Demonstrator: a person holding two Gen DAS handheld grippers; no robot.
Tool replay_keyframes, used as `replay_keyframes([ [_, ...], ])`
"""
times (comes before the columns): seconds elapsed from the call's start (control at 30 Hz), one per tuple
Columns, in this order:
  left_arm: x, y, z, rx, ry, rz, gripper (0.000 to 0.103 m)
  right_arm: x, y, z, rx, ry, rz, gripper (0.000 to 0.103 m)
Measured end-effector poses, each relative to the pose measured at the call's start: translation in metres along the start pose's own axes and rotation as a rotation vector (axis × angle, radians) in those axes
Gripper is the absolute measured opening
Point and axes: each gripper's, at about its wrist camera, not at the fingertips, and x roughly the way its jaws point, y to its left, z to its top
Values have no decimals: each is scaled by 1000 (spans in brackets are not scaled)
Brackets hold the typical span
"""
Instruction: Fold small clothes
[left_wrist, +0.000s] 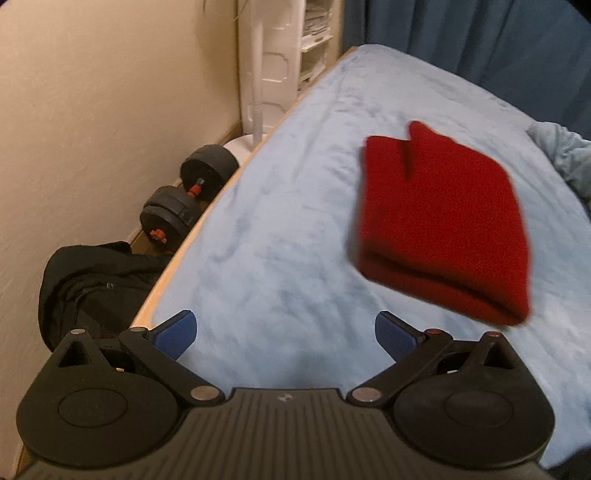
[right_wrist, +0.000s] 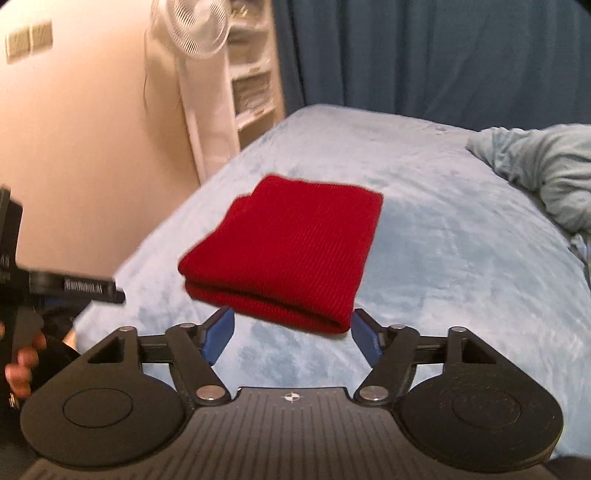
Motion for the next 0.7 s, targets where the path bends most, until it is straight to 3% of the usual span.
replay_keyframes([
  [0.2,-63,-45,-44,94,4,-72,103,-43,-18,-14,51,-46,-26,79],
  [0.33,-87,-67,-58,168,-20,-91,103,-59,-24,-22,69,-107,-98,80],
  [0.7,-104,-70,-41,124,-60,-66,103,-59,-48,-22,136,-117,-126,80],
])
